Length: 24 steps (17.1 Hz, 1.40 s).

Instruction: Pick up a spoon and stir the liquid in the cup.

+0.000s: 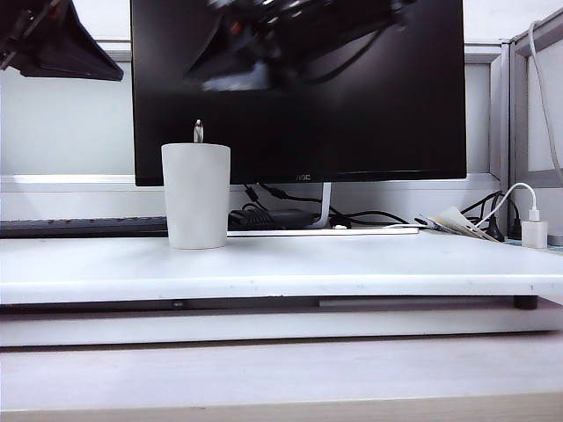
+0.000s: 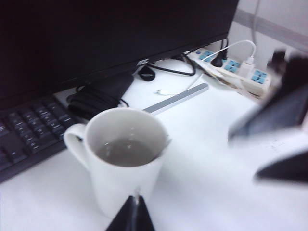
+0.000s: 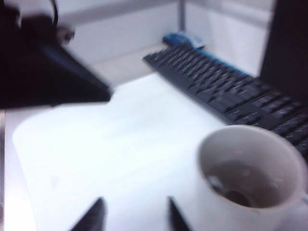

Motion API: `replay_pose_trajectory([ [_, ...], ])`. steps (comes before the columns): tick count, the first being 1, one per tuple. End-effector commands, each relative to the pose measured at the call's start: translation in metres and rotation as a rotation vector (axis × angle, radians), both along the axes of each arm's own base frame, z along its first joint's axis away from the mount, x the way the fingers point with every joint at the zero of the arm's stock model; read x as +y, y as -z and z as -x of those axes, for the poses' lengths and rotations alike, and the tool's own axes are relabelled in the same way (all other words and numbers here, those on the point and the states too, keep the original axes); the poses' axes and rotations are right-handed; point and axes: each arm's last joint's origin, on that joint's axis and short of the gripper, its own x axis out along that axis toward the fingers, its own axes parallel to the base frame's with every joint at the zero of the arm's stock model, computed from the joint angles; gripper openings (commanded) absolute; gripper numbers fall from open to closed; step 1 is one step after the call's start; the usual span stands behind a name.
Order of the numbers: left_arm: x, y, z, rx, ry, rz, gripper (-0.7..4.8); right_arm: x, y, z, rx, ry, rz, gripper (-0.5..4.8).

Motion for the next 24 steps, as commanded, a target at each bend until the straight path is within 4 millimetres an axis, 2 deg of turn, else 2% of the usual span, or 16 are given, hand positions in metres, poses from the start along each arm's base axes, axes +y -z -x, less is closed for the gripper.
replay_pose_trajectory([
  [1, -0.001, -0.005, 0.0, -0.022, 0.027, 0.011, -0.05, 0.019, 0.001, -0.004, -0.075, 0.034, 0.025, 1.71],
  [2, -0.001, -0.005, 0.0, -0.021, 0.045, 0.016, -0.05, 0.024, 0.002, -0.007, -0.089, 0.09, 0.036, 1.71],
  [6, -0.001, -0.005, 0.001, -0.012, 0.042, 0.025, -0.05, 0.021, 0.0, -0.013, -0.135, 0.196, 0.025, 1.71],
  [15, -0.002, -0.005, 0.002, -0.007, 0.101, 0.046, -0.05, 0.03, 0.02, -0.026, -0.126, 0.209, 0.031, 1.71],
  [17, -0.002, -0.005, 0.002, -0.009, 0.1, 0.045, -0.05, 0.031, 0.024, -0.028, -0.126, 0.21, 0.031, 1.38],
  [19, -0.002, -0.005, 0.002, -0.008, 0.1, 0.046, -0.05, 0.032, 0.025, -0.029, -0.13, 0.21, 0.028, 1.38],
  [21, -0.002, -0.005, 0.002, -0.009, 0.1, 0.045, -0.05, 0.032, 0.025, -0.029, -0.132, 0.21, 0.026, 0.21],
  [24, -0.002, -0.005, 0.002, -0.008, 0.1, 0.046, -0.05, 0.032, 0.027, -0.028, -0.12, 0.201, 0.035, -0.02],
])
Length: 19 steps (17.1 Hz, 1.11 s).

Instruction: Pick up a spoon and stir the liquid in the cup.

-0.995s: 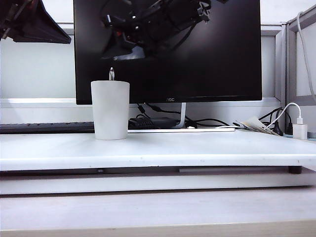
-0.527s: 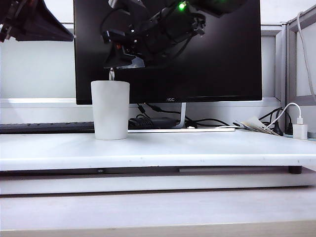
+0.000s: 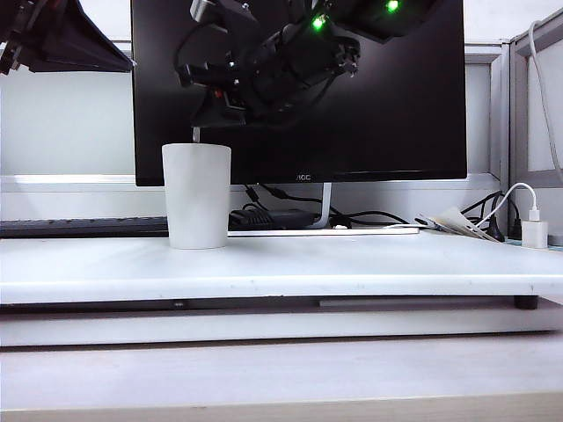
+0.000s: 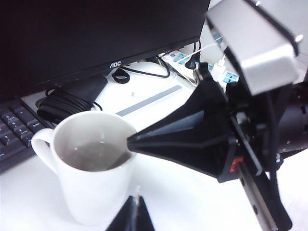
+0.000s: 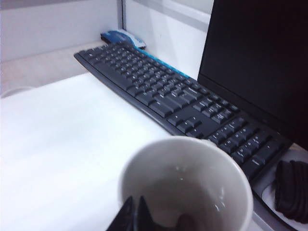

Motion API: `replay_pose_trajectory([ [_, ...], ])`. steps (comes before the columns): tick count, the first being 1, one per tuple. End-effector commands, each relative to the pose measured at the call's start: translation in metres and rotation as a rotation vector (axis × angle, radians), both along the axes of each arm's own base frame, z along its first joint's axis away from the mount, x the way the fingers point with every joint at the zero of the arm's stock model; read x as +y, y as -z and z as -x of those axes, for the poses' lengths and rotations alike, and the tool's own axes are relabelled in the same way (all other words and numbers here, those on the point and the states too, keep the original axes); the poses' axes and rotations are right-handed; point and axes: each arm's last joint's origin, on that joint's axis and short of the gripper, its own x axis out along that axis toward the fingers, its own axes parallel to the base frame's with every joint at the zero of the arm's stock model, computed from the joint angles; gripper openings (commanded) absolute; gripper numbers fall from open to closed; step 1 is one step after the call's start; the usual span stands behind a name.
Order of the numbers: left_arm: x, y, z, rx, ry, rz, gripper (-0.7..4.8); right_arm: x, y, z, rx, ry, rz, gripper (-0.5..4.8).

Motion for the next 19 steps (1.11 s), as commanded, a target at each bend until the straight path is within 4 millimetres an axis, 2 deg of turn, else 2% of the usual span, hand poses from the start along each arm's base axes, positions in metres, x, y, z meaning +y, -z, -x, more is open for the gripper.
replay_pose_trajectory([
  [1, 0.0, -0.004, 0.0, -0.021, 0.009, 0.004, -0.05, 0.0, -0.002, 0.001, -0.001, -0.008, -0.004, -0.02],
  [8, 0.0, -0.004, 0.0, -0.02, 0.009, 0.004, -0.05, -0.005, -0.006, -0.005, -0.035, 0.073, -0.024, -0.02],
  [12, 0.0, -0.004, 0.0, -0.02, 0.009, 0.004, -0.05, -0.024, -0.006, -0.02, -0.039, 0.154, -0.02, -0.02],
  [14, 0.0, -0.004, 0.0, -0.02, 0.009, 0.004, -0.05, -0.026, -0.008, -0.022, -0.058, 0.157, -0.038, -0.02],
  [16, 0.0, -0.004, 0.0, -0.021, 0.009, 0.004, -0.05, -0.024, -0.011, -0.023, -0.052, 0.143, -0.109, -0.01],
  [19, 0.0, -0.004, 0.0, -0.019, 0.009, 0.004, -0.05, -0.004, -0.016, -0.031, -0.002, 0.061, -0.178, -0.02],
])
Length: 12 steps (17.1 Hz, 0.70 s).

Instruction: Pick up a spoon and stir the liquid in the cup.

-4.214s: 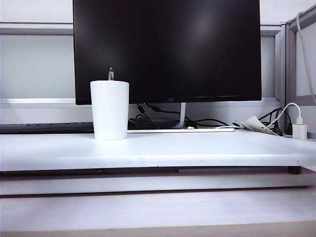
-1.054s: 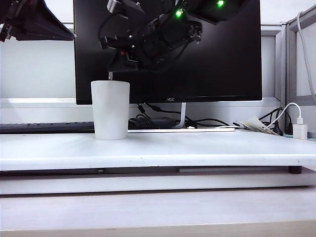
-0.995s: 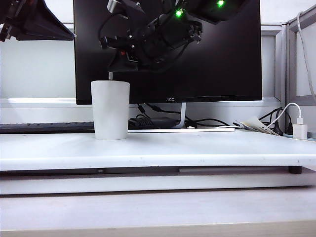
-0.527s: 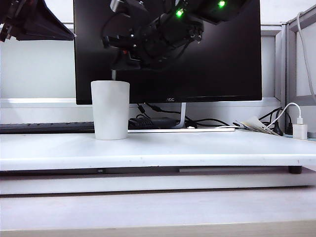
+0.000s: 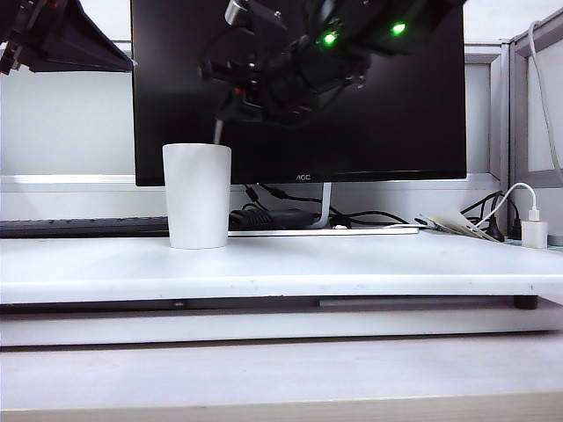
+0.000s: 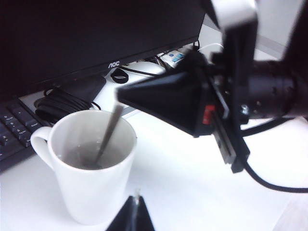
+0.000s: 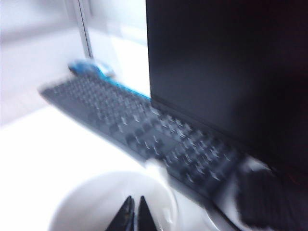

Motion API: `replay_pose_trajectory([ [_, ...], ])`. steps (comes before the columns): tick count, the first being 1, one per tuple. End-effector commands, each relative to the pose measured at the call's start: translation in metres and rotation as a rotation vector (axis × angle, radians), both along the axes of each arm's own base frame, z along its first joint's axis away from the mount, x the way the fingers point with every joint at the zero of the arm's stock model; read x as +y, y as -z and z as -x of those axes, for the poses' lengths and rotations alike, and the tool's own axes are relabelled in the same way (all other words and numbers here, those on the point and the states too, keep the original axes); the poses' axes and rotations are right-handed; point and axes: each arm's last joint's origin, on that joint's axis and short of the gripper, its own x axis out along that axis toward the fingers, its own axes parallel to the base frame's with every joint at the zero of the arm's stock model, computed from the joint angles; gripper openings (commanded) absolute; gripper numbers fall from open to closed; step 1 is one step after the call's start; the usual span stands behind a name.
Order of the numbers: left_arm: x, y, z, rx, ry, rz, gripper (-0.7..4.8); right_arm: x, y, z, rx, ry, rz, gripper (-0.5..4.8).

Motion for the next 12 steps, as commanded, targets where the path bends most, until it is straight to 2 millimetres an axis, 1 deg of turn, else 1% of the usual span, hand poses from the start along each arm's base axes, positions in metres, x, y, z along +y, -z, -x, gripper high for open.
replay_pose_trajectory([
  [1, 0.0, -0.004, 0.0, -0.019, 0.006, 0.003, -0.05, 0.017, -0.013, 0.003, -0.008, -0.07, -0.022, -0.02],
  [3, 0.0, -0.004, 0.0, -0.022, 0.006, 0.003, -0.05, 0.03, -0.012, 0.014, 0.028, -0.136, 0.0, -0.01],
  [6, 0.0, -0.006, -0.001, -0.036, 0.006, 0.005, -0.05, 0.034, 0.0, 0.021, 0.129, -0.185, 0.084, -0.02],
  [7, 0.0, -0.006, -0.001, -0.039, 0.006, 0.005, -0.05, 0.033, 0.003, 0.022, 0.153, -0.184, 0.103, -0.02],
  [9, 0.0, -0.006, -0.001, -0.038, 0.006, 0.006, -0.05, 0.025, 0.002, 0.02, 0.18, -0.162, 0.136, -0.02],
  [12, 0.0, -0.006, -0.001, -0.042, 0.006, 0.006, -0.05, 0.008, -0.012, 0.016, 0.128, -0.103, 0.178, -0.02],
])
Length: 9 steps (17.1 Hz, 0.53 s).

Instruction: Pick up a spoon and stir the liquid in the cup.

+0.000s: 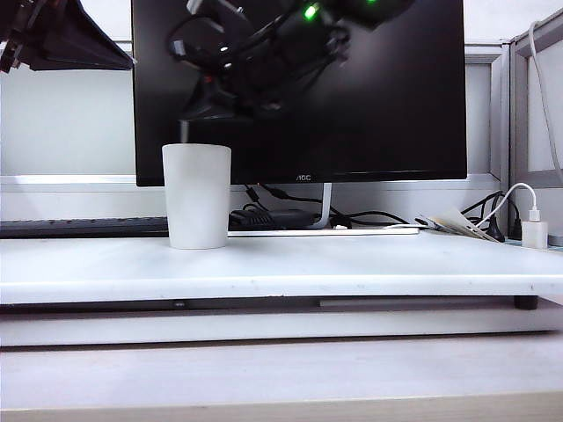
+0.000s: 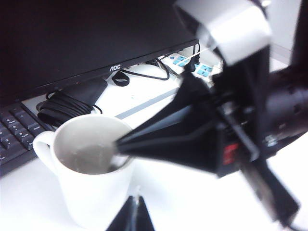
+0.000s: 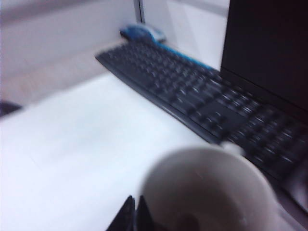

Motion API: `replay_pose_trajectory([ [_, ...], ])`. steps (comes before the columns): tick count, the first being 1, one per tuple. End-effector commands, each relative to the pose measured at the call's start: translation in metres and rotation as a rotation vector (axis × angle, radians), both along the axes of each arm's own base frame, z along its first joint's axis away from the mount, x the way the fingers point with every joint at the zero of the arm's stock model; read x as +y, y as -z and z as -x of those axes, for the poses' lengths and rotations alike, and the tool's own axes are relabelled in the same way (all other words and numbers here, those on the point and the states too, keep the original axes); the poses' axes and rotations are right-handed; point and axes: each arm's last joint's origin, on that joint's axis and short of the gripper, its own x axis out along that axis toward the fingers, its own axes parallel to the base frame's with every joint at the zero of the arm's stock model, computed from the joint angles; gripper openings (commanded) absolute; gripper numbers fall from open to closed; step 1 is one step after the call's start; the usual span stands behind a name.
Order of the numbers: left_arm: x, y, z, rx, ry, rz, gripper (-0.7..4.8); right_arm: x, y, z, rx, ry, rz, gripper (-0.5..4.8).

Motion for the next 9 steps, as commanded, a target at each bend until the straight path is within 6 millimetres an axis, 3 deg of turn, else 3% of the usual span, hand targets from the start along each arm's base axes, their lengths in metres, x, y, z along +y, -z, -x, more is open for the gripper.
replay_pose_trajectory([
  [1, 0.0, -0.005, 0.0, -0.031, 0.006, 0.004, -0.05, -0.017, -0.004, -0.006, -0.01, 0.071, 0.049, -0.02],
  [4, 0.0, -0.005, 0.0, -0.028, 0.006, 0.004, -0.05, -0.023, -0.001, -0.023, -0.083, 0.149, 0.001, -0.02],
  [5, 0.0, -0.005, 0.0, -0.028, 0.006, 0.004, -0.05, -0.019, -0.004, -0.027, -0.109, 0.13, -0.104, -0.02],
  [9, 0.0, -0.005, 0.0, -0.032, 0.006, 0.004, -0.05, 0.006, -0.003, -0.01, -0.051, 0.025, -0.165, -0.02],
])
